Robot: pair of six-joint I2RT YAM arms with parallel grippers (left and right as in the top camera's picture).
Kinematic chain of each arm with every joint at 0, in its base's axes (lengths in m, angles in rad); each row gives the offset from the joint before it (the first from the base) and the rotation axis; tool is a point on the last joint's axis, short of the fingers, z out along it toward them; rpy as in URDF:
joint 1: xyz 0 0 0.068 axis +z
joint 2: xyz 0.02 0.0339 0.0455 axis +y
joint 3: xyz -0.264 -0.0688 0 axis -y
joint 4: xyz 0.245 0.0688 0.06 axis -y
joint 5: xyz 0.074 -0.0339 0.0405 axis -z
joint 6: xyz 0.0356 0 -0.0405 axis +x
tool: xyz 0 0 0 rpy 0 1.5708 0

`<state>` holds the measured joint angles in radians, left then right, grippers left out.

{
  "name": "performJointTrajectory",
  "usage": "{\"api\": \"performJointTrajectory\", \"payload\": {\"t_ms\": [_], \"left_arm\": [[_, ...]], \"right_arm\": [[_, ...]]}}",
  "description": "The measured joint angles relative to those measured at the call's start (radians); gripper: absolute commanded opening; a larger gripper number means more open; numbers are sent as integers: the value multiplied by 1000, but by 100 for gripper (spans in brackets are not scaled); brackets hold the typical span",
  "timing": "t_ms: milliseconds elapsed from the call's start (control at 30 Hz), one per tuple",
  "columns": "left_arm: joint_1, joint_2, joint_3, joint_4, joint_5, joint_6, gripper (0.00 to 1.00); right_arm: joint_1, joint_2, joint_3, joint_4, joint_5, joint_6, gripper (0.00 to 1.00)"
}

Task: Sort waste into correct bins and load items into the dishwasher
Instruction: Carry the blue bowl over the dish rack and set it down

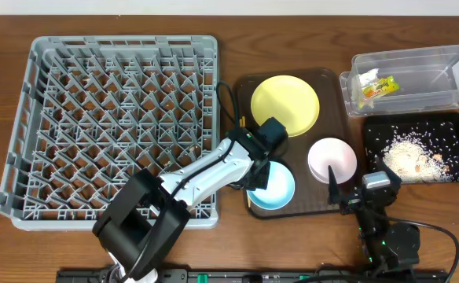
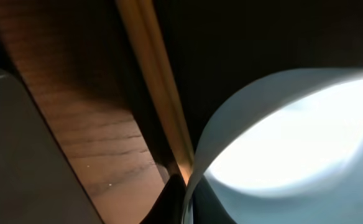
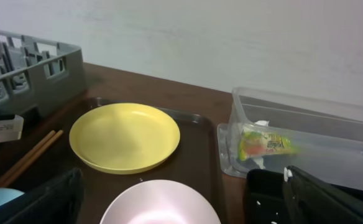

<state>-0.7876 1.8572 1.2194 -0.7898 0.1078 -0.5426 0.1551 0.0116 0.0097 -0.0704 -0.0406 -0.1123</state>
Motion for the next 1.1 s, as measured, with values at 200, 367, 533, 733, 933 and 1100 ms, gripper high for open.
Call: {"api": "performJointTrajectory", "payload": {"t_ms": [200,367,533,733,933,1100], "left_arm": [[7,-12,23,-53,28,5,6],[70,-134,142,-244,-14,21,6],[168,-322,304,-420,-235,43,6],[219,-393,319,-607,-685,45,6],[244,-296,254,-567,-981,42,6],[244,-141,229,-543,-1124,30,6]], "right_arm": [[0,0,0,0,0,0,99],[0,0,0,0,0,0,99],[0,0,0,0,0,0,99],[0,0,0,0,0,0,99],[0,0,0,0,0,0,99],[0,0,0,0,0,0,99]]}}
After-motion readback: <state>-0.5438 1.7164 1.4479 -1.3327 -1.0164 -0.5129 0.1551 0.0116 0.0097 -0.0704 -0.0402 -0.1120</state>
